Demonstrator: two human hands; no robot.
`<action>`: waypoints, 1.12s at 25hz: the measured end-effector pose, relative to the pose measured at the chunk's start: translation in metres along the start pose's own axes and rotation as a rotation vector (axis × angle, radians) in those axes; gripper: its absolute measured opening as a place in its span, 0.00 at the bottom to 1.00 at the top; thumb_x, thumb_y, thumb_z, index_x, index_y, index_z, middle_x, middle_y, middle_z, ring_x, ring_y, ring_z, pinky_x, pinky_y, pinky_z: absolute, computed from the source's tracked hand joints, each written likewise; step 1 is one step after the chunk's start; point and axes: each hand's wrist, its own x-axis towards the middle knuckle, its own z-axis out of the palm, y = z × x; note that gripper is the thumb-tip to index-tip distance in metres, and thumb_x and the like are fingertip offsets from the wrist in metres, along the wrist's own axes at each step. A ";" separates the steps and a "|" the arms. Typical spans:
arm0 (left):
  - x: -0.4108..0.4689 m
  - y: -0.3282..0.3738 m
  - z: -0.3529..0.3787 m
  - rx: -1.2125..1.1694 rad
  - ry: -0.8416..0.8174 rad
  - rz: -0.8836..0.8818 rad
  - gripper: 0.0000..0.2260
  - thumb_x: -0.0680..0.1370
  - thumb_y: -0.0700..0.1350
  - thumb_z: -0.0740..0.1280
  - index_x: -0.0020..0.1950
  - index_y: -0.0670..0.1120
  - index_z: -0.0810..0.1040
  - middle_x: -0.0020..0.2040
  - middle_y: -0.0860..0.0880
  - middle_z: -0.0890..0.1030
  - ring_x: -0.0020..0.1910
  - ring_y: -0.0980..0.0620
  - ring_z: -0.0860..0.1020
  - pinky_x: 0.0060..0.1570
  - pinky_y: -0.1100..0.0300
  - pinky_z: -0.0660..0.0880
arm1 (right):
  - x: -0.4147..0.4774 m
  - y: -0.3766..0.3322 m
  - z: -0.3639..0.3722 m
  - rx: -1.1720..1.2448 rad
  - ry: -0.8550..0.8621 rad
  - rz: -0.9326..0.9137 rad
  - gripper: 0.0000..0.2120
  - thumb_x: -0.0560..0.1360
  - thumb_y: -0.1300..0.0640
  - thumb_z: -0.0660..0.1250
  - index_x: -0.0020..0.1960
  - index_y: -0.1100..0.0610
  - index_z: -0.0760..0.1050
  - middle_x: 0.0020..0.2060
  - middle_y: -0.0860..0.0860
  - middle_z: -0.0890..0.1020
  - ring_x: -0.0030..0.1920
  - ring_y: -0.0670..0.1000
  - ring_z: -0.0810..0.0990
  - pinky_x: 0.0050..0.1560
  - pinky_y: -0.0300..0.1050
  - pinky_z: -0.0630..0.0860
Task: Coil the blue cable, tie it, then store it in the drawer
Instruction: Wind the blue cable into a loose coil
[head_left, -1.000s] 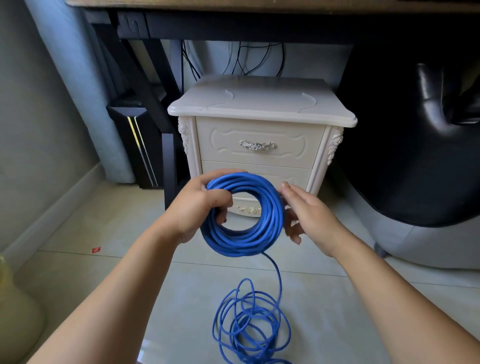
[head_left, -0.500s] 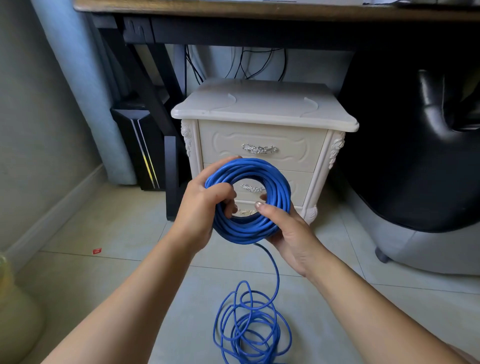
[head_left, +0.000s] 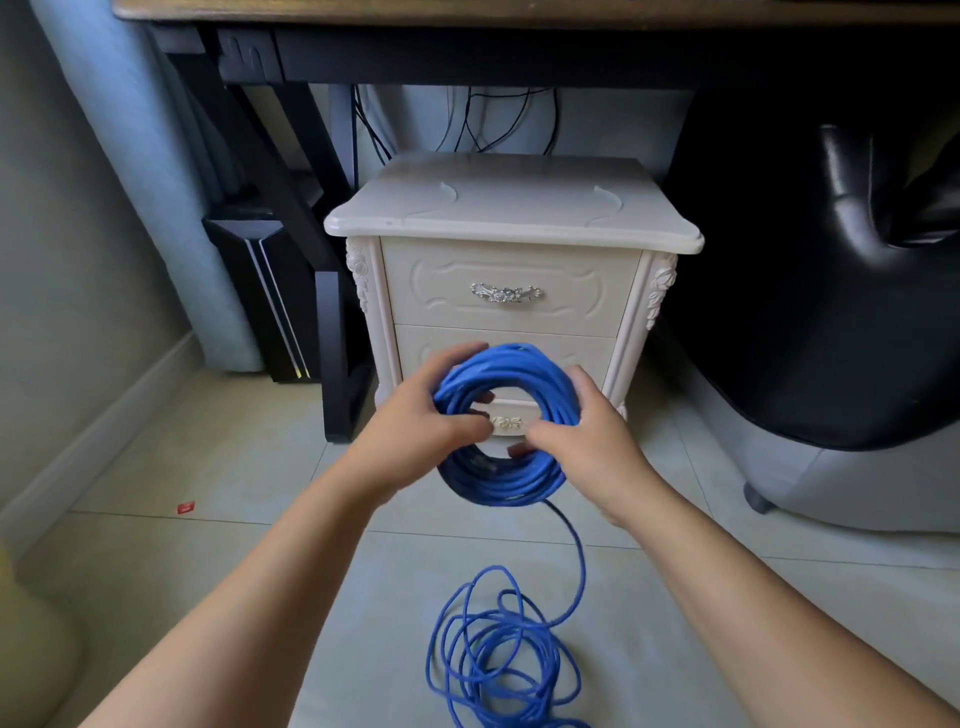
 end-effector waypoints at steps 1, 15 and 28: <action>-0.001 0.001 0.003 0.137 0.014 0.046 0.31 0.68 0.38 0.71 0.67 0.61 0.73 0.52 0.56 0.82 0.49 0.61 0.81 0.51 0.64 0.75 | -0.001 -0.001 0.000 -0.151 -0.024 -0.046 0.14 0.69 0.67 0.67 0.50 0.53 0.70 0.36 0.52 0.77 0.35 0.51 0.80 0.38 0.48 0.77; 0.004 0.007 0.016 0.158 0.440 0.177 0.07 0.72 0.37 0.69 0.45 0.48 0.78 0.33 0.54 0.77 0.31 0.58 0.72 0.32 0.66 0.68 | 0.001 -0.005 0.002 -0.307 0.015 -0.094 0.14 0.69 0.52 0.71 0.51 0.46 0.70 0.41 0.44 0.82 0.44 0.49 0.79 0.45 0.46 0.75; 0.009 0.005 0.046 -0.571 0.462 -0.211 0.04 0.77 0.43 0.70 0.49 0.52 0.79 0.36 0.55 0.81 0.42 0.54 0.78 0.45 0.61 0.73 | 0.016 -0.002 0.011 0.310 0.178 0.056 0.13 0.71 0.65 0.69 0.48 0.51 0.70 0.35 0.46 0.84 0.44 0.59 0.85 0.42 0.65 0.82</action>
